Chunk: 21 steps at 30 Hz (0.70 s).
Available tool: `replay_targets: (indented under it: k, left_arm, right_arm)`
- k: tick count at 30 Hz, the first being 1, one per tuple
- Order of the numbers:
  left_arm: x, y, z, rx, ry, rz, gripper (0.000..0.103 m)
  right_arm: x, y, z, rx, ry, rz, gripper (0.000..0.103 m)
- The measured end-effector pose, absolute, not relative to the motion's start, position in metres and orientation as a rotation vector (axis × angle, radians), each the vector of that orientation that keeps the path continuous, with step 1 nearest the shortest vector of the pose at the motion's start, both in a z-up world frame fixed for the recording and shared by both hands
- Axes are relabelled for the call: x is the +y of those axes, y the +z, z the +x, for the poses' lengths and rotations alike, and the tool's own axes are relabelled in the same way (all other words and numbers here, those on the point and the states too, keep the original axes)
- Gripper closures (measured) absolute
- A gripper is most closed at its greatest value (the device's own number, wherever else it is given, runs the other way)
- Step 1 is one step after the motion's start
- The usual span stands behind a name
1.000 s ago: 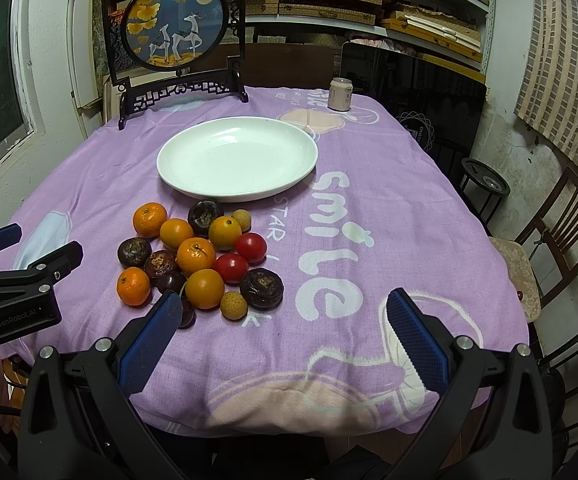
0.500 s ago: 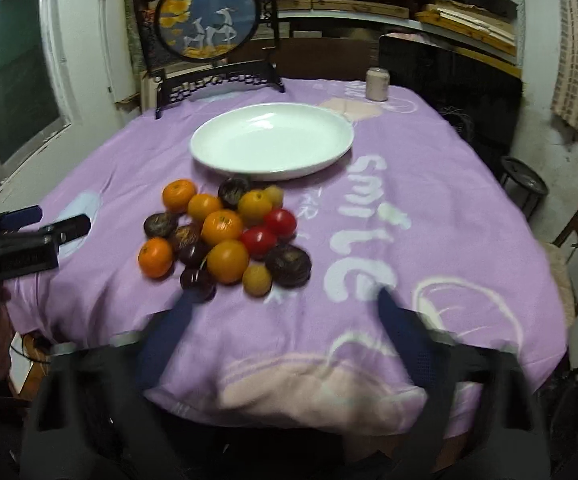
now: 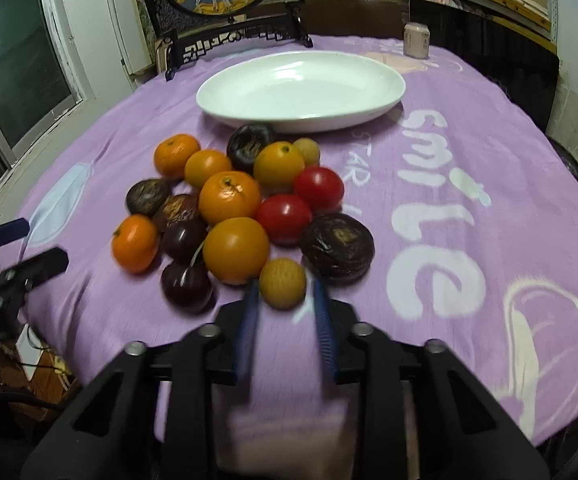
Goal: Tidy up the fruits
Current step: 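Grasp the small yellow fruit with the right tool, then place the yellow fruit on the plate with the right tool while the left tool places a mandarin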
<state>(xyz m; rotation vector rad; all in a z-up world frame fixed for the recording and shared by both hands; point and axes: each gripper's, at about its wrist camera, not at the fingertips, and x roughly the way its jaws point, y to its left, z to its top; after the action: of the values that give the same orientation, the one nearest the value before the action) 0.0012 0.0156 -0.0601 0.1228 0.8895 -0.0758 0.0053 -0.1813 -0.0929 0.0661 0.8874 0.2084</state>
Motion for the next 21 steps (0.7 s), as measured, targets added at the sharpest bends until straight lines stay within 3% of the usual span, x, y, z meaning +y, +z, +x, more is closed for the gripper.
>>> replay_targets:
  k: [13,18,20,21]
  left_arm:
    - [-0.03,-0.081,0.027,0.948,-0.168,0.153,0.002]
    - [-0.045,-0.088,0.039,0.966,-0.223,0.133,0.026]
    - [-0.048,-0.09,0.042,0.958,-0.226,0.128,0.028]
    - [-0.048,-0.09,0.043,0.953,-0.226,0.125,0.034]
  right_arm:
    - [-0.226,-0.069,-0.028,0.837,0.154,0.152,0.079]
    - [-0.237,-0.071,-0.03,0.843,0.146,0.181,0.079]
    - [-0.241,-0.072,-0.03,0.843,0.148,0.196,0.079]
    - [-0.241,-0.072,-0.03,0.843,0.148,0.199,0.079]
